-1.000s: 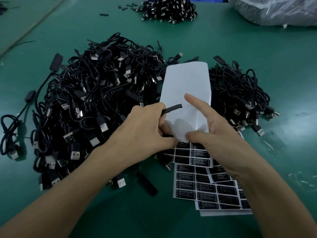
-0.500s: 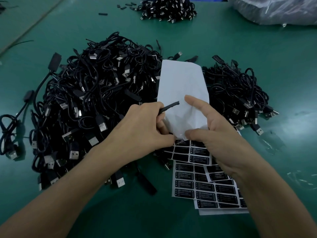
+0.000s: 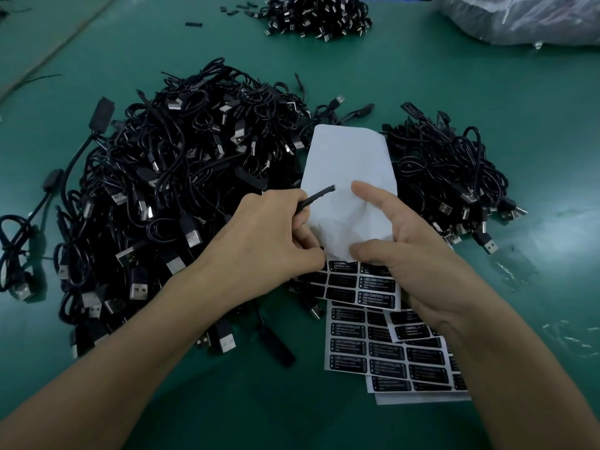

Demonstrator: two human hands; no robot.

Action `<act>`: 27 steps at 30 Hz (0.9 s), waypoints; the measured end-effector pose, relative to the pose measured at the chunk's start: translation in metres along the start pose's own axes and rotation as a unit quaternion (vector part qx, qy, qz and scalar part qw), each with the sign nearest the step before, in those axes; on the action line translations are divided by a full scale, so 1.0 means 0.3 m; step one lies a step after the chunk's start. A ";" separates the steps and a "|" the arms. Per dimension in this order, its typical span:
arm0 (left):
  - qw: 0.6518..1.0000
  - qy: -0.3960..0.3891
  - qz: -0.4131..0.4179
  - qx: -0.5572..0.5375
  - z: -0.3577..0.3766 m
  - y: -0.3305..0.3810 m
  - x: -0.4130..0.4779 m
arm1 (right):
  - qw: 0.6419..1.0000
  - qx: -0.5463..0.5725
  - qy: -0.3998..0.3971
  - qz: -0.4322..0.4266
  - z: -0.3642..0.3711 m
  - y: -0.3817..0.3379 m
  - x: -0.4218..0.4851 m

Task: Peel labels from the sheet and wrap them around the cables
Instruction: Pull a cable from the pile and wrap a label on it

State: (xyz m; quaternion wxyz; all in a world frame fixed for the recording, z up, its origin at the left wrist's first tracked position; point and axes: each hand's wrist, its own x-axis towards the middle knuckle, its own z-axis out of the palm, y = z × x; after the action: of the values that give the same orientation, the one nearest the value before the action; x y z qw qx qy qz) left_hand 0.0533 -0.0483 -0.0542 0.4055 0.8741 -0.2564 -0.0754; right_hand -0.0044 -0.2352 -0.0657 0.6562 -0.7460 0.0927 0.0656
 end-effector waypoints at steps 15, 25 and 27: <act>0.999 0.045 -0.012 -0.009 -0.029 -0.005 0.008 | 0.990 -0.130 0.025 -0.048 -0.026 -0.003 -0.020; 0.983 0.038 -0.095 -0.153 -0.055 0.010 0.026 | 0.931 -0.361 0.027 -0.040 0.030 -0.033 -0.055; 0.983 0.040 -0.097 -0.151 -0.056 0.012 0.026 | 0.899 -0.432 0.054 -0.037 0.027 -0.041 -0.068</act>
State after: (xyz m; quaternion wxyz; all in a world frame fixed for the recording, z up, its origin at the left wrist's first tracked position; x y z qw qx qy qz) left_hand 0.0642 -0.0428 -0.0397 0.5340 0.8256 -0.1401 -0.1171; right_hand -0.0213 -0.2247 -0.0504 0.2650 -0.9616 0.0633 0.0344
